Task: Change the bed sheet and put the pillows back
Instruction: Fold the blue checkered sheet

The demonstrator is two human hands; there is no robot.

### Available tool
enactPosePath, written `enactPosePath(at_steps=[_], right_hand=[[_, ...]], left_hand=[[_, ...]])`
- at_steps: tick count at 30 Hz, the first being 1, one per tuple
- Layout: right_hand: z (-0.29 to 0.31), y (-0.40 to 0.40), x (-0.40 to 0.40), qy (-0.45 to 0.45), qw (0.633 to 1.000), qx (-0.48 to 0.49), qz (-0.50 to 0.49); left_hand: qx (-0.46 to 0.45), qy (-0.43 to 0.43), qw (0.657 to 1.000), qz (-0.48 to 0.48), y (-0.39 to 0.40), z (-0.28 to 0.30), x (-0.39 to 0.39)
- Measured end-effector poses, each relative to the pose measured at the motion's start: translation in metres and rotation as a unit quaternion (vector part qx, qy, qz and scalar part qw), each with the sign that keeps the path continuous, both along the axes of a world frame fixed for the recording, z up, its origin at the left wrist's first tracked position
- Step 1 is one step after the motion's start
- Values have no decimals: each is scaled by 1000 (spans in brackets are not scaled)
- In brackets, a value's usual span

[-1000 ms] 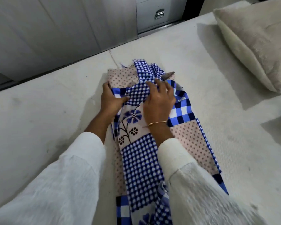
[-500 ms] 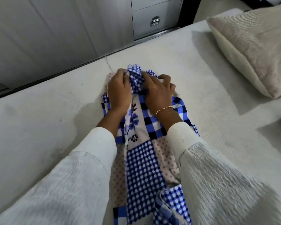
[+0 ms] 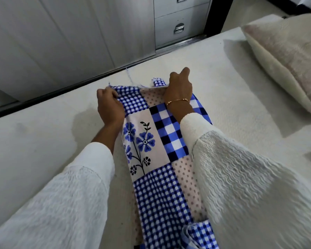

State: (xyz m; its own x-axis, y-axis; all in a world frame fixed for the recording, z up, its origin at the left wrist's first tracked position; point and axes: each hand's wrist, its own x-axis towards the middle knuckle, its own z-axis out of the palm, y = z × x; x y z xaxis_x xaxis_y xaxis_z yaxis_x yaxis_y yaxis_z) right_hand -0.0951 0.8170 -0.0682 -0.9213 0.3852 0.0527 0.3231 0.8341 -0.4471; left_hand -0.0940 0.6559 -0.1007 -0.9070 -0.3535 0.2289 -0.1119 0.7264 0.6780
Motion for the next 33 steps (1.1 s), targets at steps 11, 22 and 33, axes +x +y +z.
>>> enactPosePath(at_steps=[11,22,33], right_hand=[[-37,16,21,16,997,60,35],[-48,26,80,-55,995,4,82],[-42,45,314,125,991,-47,-6]], left_hand=[[-174,3,977,-122,19,-21,25],[-250,-100,938,-216,64,-19,103],[-40,-22,956,-289,7,-15,331]])
